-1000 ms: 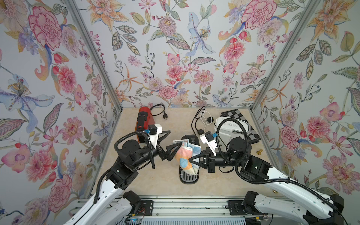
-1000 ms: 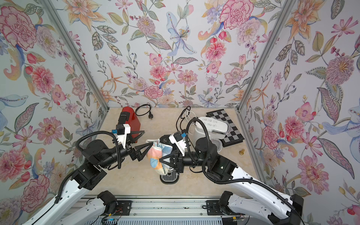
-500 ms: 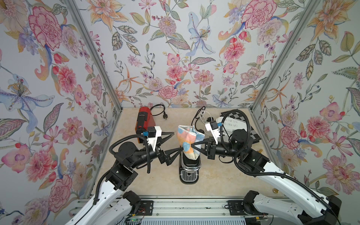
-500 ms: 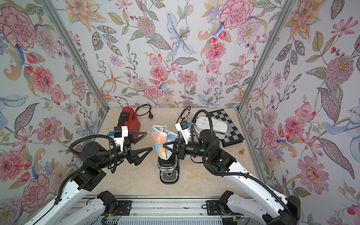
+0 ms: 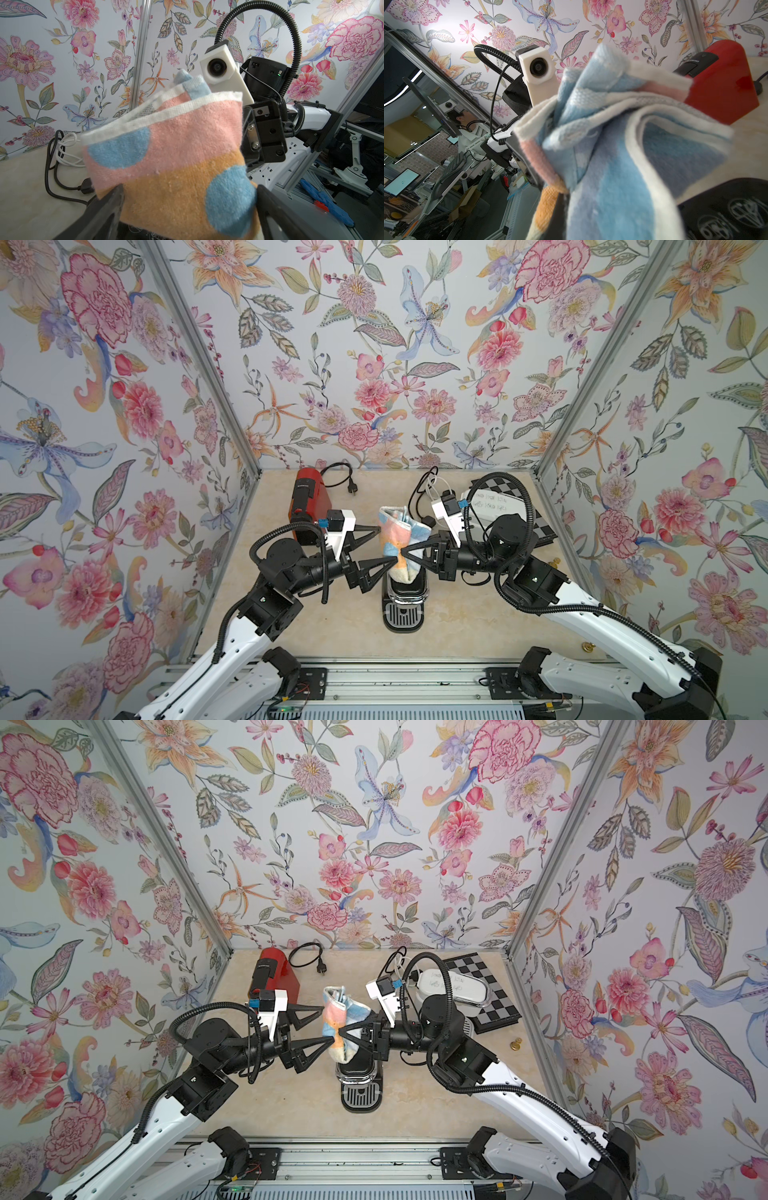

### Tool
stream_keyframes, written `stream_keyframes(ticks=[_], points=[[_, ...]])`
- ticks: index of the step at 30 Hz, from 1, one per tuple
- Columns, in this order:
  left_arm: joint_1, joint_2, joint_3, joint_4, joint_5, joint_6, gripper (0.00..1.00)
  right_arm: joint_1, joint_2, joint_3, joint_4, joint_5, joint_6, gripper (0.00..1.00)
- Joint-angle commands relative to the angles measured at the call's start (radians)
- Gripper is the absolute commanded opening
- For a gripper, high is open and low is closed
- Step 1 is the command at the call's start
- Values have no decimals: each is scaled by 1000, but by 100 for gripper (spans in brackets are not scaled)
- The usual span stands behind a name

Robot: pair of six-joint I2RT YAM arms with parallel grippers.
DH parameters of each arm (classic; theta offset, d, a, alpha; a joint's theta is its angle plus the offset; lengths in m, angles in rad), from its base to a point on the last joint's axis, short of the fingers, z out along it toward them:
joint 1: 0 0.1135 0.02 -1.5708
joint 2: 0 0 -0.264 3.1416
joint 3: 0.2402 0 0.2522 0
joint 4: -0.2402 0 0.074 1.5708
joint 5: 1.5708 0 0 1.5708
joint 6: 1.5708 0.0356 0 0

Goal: Wipe the surface of a coffee machine
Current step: Adjust the cleaning item.

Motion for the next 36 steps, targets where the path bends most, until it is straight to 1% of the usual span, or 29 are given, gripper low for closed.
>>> stream_keyframes(ticks=[1,4,6,10,11,13,16,18,20,21,22,25,27,29,30,31,33,36], points=[[-4,-8,-21,60,2,-12,97,13,-8,25,60,-28,13,0],[-3,3,-32,131,69,-42,88,25,0,19,83,-41,26,0],[-7,19,-47,206,136,-81,83,39,2,13,107,-44,32,0],[-28,33,-58,251,187,-98,76,57,13,14,129,-70,33,0],[-32,33,-61,264,198,-102,73,59,18,15,136,-83,33,0],[-35,30,-64,277,205,-110,61,61,24,19,137,-94,35,0],[-35,24,-65,271,205,-106,39,60,27,20,146,-107,39,0],[-34,22,-71,275,202,-105,21,59,25,20,163,-117,46,0],[-35,21,-74,274,197,-106,6,59,20,22,163,-119,45,0],[-36,22,-75,267,193,-102,0,58,16,22,161,-118,45,0],[-36,20,-74,252,182,-93,0,56,11,19,161,-116,45,2],[-36,9,-72,192,139,-60,0,39,-15,14,145,-108,40,28],[-36,-15,-64,87,52,-5,0,17,-44,17,100,-96,19,58],[-45,-46,-52,-50,-45,70,0,-23,-78,19,39,-83,-9,80],[-60,-71,-54,-114,-114,118,0,-52,-96,21,3,-80,-25,93],[-81,-93,-59,-163,-169,154,0,-82,-112,19,-25,-71,-33,99],[-151,-147,-85,-229,-280,214,0,-168,-144,11,-79,-73,-41,100],[-250,-188,-112,-250,-363,247,0,-293,-170,-9,-113,-106,-34,100]])
